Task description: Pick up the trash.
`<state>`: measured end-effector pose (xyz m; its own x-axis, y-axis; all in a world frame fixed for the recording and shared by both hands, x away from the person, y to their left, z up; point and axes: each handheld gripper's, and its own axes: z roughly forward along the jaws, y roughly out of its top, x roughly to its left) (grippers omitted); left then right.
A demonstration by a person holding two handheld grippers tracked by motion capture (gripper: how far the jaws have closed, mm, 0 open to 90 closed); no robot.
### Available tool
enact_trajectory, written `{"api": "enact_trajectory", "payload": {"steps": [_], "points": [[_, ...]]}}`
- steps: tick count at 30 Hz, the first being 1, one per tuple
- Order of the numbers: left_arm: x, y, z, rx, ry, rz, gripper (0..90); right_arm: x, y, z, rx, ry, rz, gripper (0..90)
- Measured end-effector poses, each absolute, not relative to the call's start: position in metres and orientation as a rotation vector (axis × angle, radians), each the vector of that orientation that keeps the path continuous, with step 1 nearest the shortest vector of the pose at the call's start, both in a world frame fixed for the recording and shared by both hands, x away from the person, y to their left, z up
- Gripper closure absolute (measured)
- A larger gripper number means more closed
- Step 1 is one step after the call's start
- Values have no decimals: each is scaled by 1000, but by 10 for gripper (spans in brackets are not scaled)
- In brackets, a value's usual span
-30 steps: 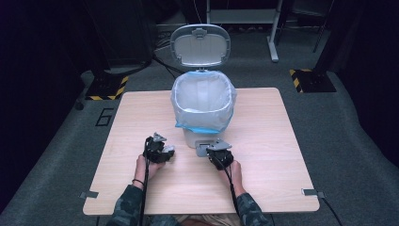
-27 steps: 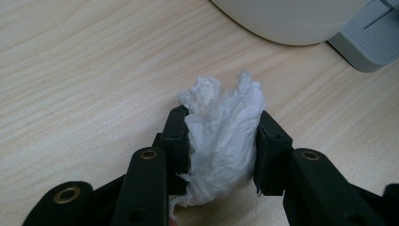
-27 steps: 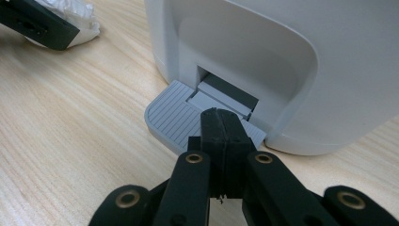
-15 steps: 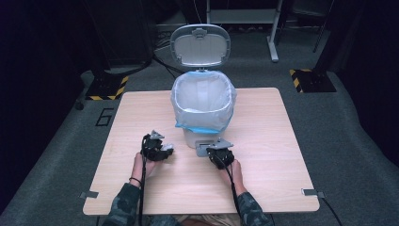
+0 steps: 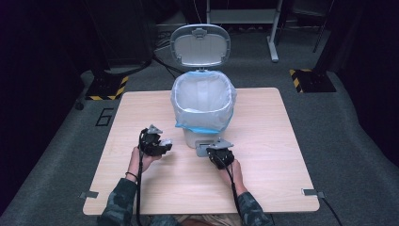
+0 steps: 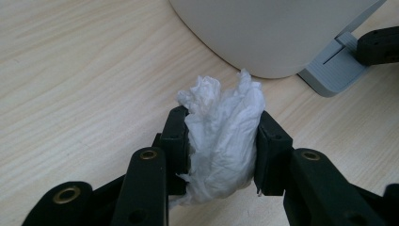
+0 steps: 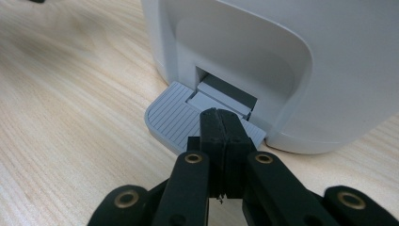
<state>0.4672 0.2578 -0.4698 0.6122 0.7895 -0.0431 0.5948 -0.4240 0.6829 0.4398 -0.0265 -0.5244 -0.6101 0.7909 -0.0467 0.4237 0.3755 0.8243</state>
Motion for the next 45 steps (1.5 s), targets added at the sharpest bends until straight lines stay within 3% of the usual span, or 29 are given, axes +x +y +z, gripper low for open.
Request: {"api": "enact_trajectory", "payload": {"steps": [24, 45], "points": [[468, 261, -431, 2177, 1019, 363, 627, 439, -25, -524, 1051, 2194, 1111, 871], [469, 258, -395, 2179, 958, 377, 628, 439, -25, -524, 1048, 2204, 1112, 900]]}}
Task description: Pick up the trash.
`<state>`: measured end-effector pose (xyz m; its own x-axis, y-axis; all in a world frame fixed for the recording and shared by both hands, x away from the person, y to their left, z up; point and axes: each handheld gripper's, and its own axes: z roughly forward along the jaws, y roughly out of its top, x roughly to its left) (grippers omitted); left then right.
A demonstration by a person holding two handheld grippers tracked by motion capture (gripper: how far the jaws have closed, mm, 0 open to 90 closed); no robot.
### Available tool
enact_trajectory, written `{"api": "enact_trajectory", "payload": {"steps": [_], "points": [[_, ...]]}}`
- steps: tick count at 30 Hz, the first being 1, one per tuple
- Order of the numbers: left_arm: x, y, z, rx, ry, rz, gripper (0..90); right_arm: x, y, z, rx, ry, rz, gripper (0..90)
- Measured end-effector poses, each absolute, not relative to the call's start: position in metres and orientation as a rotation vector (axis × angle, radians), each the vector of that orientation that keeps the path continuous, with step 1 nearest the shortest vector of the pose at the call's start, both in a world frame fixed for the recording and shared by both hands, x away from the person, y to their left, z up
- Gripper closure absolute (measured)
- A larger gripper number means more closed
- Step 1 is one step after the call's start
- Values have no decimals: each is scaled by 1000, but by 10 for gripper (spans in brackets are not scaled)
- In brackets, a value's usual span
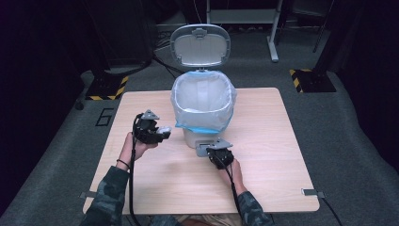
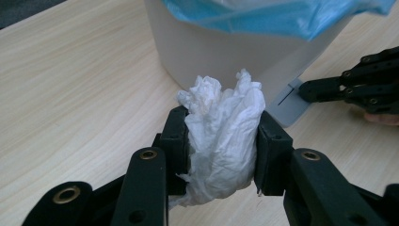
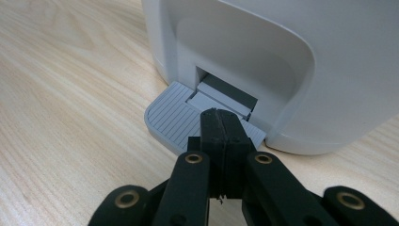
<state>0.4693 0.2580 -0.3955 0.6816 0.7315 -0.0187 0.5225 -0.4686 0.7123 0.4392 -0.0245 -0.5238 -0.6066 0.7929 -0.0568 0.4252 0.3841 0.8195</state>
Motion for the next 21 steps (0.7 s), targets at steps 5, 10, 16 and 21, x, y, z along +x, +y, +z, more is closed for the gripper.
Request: {"api": "enact_trajectory", "payload": {"steps": [5, 10, 16, 21], "points": [[471, 259, -385, 2175, 951, 385, 628, 439, -25, -524, 1050, 2204, 1116, 900], [471, 260, -373, 2182, 930, 400, 628, 439, -25, -524, 1050, 2204, 1116, 900], [473, 262, -360, 2175, 928, 419, 628, 440, -25, -524, 1045, 2204, 1116, 900], [474, 263, -348, 2179, 910, 429, 628, 439, -25, -524, 1049, 2203, 1115, 900]]}}
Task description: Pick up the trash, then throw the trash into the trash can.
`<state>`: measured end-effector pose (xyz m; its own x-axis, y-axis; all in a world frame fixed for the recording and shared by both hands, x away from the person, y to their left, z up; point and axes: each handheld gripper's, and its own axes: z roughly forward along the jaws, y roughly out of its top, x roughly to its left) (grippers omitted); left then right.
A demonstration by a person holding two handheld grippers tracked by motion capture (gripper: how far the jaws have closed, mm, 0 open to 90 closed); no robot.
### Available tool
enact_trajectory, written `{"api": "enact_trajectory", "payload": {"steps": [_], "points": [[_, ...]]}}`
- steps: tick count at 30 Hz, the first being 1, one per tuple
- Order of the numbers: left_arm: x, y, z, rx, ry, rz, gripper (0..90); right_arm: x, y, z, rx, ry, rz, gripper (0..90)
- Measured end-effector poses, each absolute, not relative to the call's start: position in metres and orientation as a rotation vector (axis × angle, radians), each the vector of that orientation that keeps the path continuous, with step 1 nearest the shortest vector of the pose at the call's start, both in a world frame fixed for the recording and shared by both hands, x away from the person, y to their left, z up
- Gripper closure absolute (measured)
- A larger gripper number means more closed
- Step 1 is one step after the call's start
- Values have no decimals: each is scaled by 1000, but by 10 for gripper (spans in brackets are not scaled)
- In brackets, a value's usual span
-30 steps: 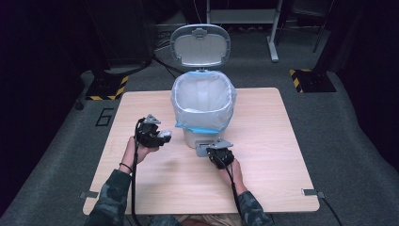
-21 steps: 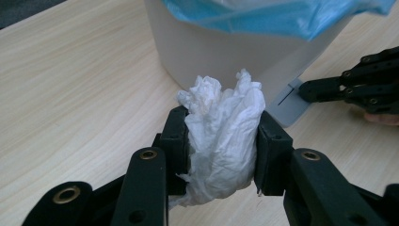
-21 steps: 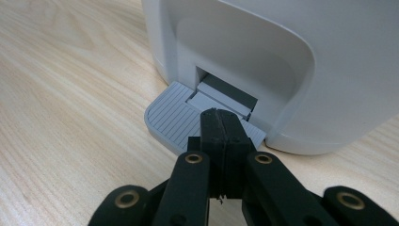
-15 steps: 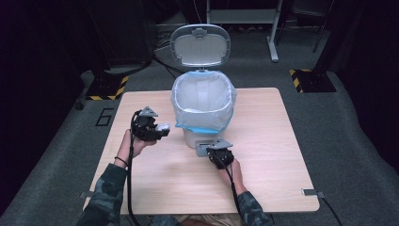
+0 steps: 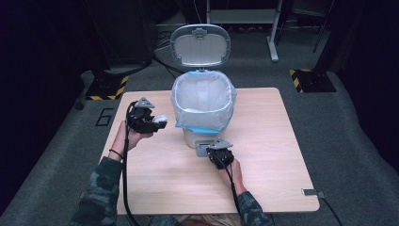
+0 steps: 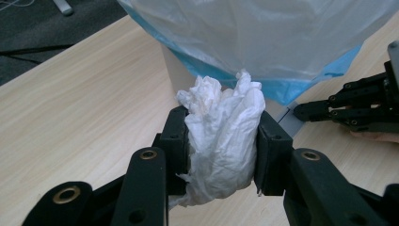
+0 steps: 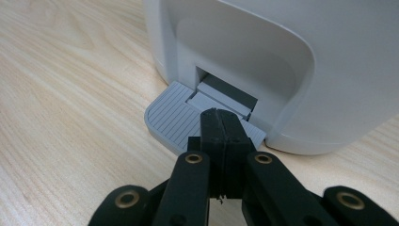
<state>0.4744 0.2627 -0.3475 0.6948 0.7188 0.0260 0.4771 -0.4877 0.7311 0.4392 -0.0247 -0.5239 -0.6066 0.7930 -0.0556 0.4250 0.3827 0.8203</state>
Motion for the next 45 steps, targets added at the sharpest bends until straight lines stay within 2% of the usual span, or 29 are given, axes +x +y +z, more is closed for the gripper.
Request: {"api": "enact_trajectory", "payload": {"steps": [26, 45], "points": [[482, 254, -282, 2208, 843, 516, 628, 439, -25, -524, 1060, 2206, 1132, 900], [495, 229, -237, 2245, 776, 546, 626, 440, -25, -524, 1062, 2205, 1138, 900]]}}
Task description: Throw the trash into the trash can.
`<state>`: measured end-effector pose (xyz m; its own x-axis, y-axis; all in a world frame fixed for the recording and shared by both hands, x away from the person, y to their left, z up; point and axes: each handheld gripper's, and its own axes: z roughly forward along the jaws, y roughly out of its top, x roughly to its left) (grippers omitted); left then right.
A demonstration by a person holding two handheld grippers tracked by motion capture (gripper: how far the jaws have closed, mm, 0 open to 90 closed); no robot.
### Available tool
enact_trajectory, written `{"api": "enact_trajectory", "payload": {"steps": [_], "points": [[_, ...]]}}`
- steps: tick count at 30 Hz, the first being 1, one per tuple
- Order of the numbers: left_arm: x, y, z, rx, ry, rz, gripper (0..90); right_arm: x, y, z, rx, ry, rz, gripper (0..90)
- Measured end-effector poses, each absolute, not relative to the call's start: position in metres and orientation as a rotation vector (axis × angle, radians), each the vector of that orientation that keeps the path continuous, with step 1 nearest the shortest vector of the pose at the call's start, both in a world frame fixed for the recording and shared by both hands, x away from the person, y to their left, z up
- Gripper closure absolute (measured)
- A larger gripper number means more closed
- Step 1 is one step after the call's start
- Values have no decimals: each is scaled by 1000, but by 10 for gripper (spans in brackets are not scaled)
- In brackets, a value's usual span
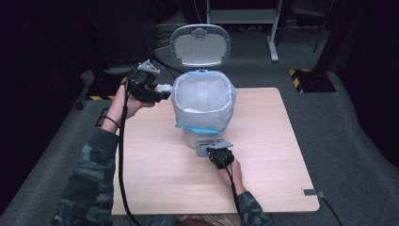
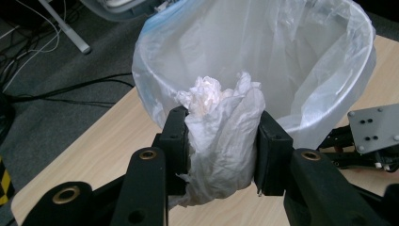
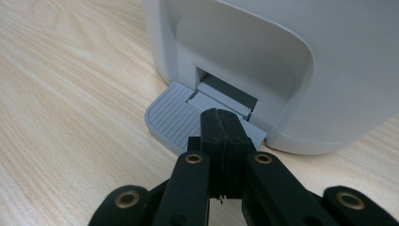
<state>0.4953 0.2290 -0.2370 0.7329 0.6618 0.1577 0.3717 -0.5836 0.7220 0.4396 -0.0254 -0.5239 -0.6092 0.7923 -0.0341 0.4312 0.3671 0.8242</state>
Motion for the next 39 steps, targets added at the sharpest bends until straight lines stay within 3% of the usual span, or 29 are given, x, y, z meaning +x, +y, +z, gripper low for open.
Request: {"api": "enact_trajectory", "payload": {"steps": [27, 39], "points": [[527, 181, -207, 2348, 737, 548, 625, 440, -26, -524, 1051, 2206, 1126, 900], [545, 156, -216, 2443, 745, 503, 622, 440, -26, -524, 1049, 2202, 1123, 900]]}}
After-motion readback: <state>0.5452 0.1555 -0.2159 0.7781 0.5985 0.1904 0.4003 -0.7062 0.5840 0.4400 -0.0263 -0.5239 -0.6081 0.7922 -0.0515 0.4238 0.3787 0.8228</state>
